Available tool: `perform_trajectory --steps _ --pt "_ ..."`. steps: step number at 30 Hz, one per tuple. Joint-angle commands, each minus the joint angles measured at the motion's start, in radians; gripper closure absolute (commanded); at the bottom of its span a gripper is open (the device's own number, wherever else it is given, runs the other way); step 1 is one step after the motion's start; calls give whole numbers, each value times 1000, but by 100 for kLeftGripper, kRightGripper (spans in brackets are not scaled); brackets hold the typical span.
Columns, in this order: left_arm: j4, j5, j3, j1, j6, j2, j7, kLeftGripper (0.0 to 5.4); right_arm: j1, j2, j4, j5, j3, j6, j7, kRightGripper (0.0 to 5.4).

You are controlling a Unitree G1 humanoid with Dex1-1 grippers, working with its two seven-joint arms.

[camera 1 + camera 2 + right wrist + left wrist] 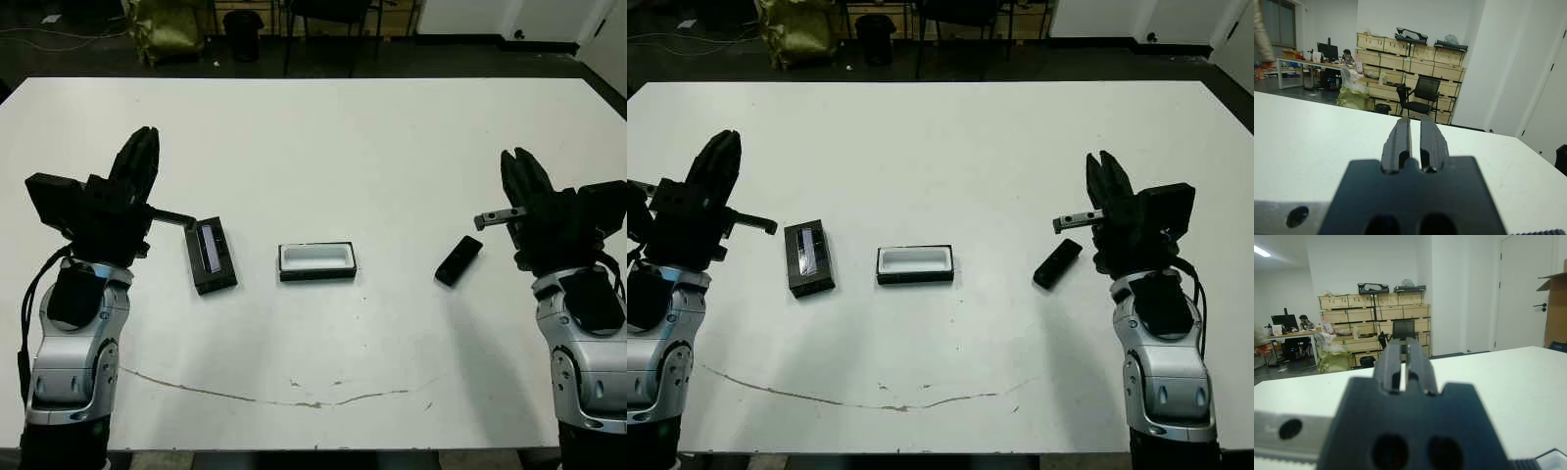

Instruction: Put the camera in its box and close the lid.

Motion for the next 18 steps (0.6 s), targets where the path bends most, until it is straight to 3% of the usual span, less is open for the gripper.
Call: perform_trajectory --steps 1,11,18 --pt "-7 -1 -4 28 19 -2 1 540 26 1 -10 3 -7 10 3 537" --pt "-22 6 -16 43 24 -8 5 540 29 -30 -14 32 -28 10 62 537" --pt "-33 2 -9 53 33 -2 6 540 -82 -154 56 13 -38 40 149 537"
